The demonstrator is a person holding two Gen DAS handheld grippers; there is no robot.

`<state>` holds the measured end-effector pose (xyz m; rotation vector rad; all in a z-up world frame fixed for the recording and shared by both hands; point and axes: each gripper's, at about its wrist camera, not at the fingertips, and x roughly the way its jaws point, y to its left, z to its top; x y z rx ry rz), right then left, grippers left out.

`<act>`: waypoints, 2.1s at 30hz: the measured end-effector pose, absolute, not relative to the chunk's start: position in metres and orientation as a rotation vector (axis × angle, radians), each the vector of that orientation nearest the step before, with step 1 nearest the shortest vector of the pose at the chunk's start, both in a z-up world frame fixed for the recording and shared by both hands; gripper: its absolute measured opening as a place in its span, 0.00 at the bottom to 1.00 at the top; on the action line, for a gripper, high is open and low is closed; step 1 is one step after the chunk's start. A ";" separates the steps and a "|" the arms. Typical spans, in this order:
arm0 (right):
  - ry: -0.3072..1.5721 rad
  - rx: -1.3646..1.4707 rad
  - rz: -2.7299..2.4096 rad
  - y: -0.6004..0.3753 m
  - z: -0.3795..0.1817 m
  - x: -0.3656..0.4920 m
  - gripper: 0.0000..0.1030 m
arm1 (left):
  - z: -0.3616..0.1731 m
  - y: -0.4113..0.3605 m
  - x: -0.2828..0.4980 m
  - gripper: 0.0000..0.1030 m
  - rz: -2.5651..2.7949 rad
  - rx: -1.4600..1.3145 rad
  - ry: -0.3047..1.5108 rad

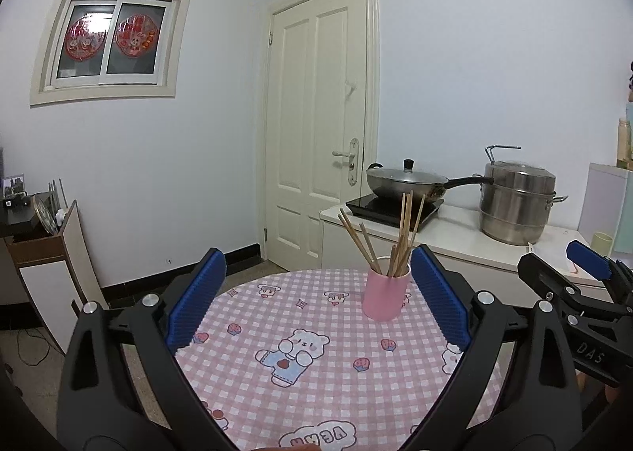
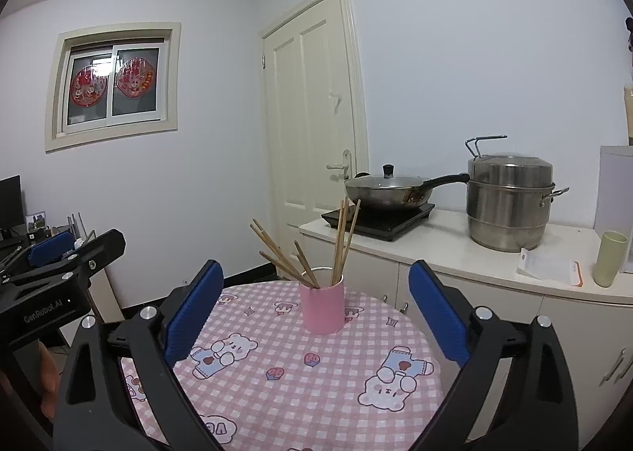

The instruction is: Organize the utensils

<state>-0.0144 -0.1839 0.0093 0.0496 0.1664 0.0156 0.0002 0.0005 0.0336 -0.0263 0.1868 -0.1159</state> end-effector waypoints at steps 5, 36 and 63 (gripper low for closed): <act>0.163 0.038 0.007 -0.181 0.011 -0.017 0.89 | 0.032 -0.001 0.000 0.91 -0.105 -0.015 0.187; 0.161 0.024 0.005 -0.170 0.017 -0.019 0.92 | 0.031 0.001 0.008 0.91 -0.095 -0.007 0.192; 0.177 0.031 0.015 -0.165 0.014 -0.016 0.92 | 0.027 0.000 0.010 0.91 -0.091 -0.009 0.206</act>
